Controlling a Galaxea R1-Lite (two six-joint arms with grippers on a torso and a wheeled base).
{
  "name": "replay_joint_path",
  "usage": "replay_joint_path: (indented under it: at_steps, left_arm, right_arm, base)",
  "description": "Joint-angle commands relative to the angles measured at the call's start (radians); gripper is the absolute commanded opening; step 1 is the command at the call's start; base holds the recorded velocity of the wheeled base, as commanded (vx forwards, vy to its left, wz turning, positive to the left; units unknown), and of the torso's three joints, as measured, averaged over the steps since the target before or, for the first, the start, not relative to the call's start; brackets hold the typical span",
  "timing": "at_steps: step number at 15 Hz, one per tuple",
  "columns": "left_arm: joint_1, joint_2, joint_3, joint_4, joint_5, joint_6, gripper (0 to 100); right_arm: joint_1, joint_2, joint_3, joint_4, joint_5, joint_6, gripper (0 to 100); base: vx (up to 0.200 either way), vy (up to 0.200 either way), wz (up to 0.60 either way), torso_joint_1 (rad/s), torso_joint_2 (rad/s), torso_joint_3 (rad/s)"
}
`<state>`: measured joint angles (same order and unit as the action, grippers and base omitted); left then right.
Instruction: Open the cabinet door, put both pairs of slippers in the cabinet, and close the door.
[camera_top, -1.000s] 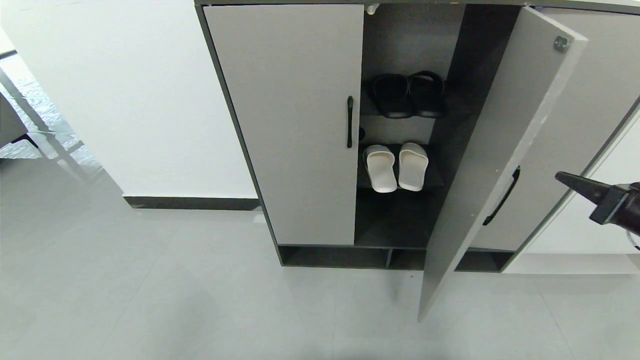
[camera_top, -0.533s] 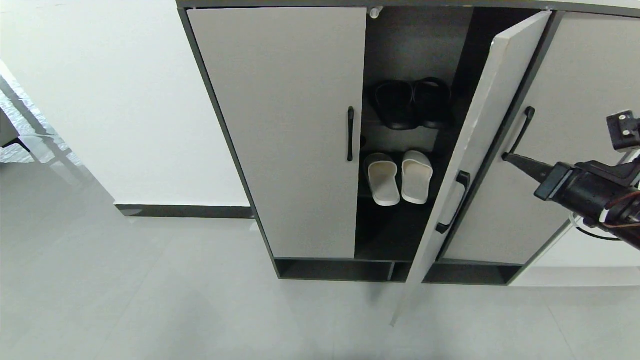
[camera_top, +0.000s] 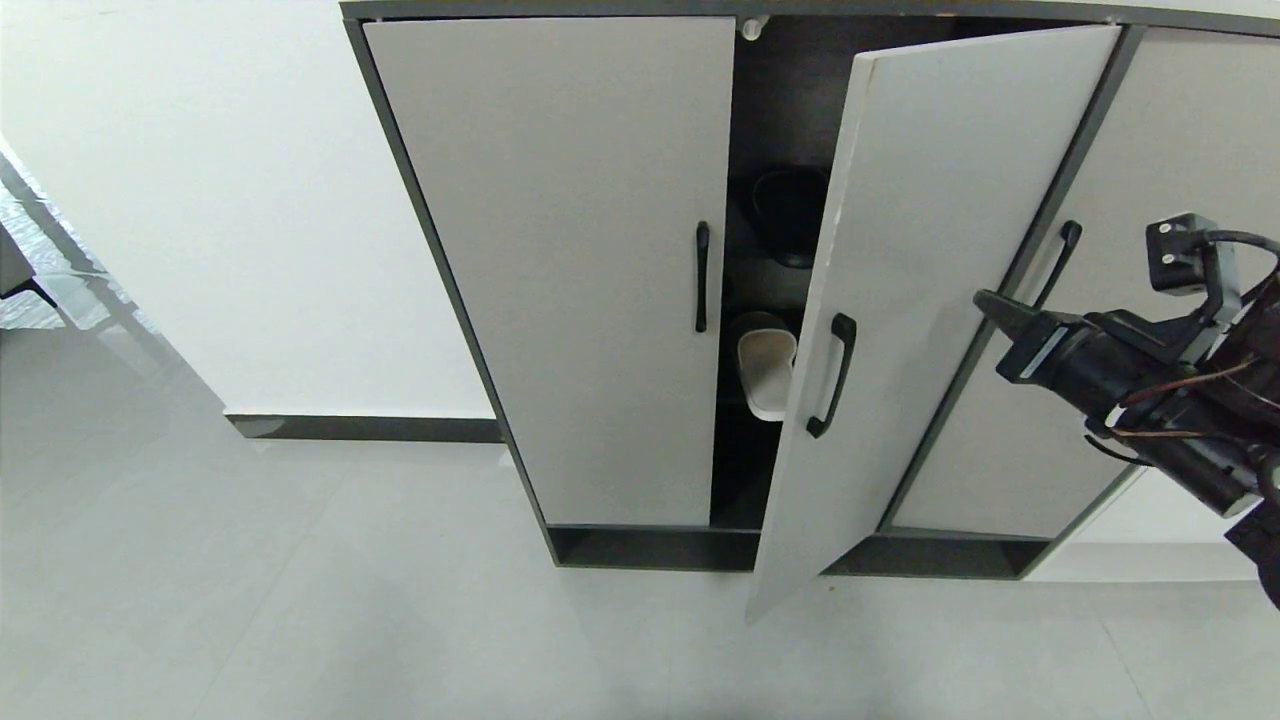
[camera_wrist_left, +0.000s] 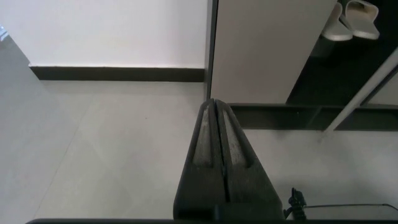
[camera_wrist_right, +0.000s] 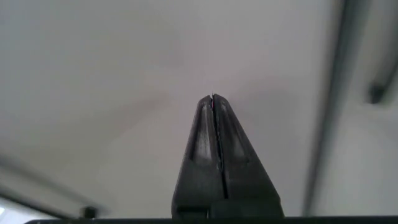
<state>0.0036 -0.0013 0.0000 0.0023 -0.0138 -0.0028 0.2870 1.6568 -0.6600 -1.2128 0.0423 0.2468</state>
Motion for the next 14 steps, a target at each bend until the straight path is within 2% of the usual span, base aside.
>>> replay_joint_path:
  at_steps: [1, 6, 9, 12, 14]
  left_arm:
    - [-0.001, 0.001, 0.0, 0.001, 0.0, 0.0, 0]
    - [-0.001, 0.001, 0.0, 0.001, 0.0, 0.0, 0]
    - [-0.001, 0.001, 0.0, 0.001, 0.0, 0.0, 0]
    - [-0.001, 0.001, 0.0, 0.001, 0.0, 0.0, 0]
    - [-0.001, 0.001, 0.0, 0.001, 0.0, 0.0, 0]
  right_arm:
    - [0.041, 0.104, -0.013, -0.064, -0.044, -0.037, 0]
    - [0.058, 0.164, -0.026, -0.122, -0.091, -0.096, 0]
    - [0.063, 0.212, -0.081, -0.123, -0.211, -0.141, 0]
    - [0.069, 0.233, -0.11, -0.123, -0.228, -0.142, 0]
    - [0.069, 0.27, -0.179, -0.123, -0.328, -0.141, 0]
  base:
    - [0.0, 0.0, 0.0, 0.0, 0.0, 0.0]
    - [0.0, 0.0, 0.0, 0.0, 0.0, 0.0]
    - [0.0, 0.0, 0.0, 0.0, 0.0, 0.0]
    - [0.0, 0.0, 0.0, 0.0, 0.0, 0.0]
    - [0.0, 0.0, 0.0, 0.0, 0.0, 0.0]
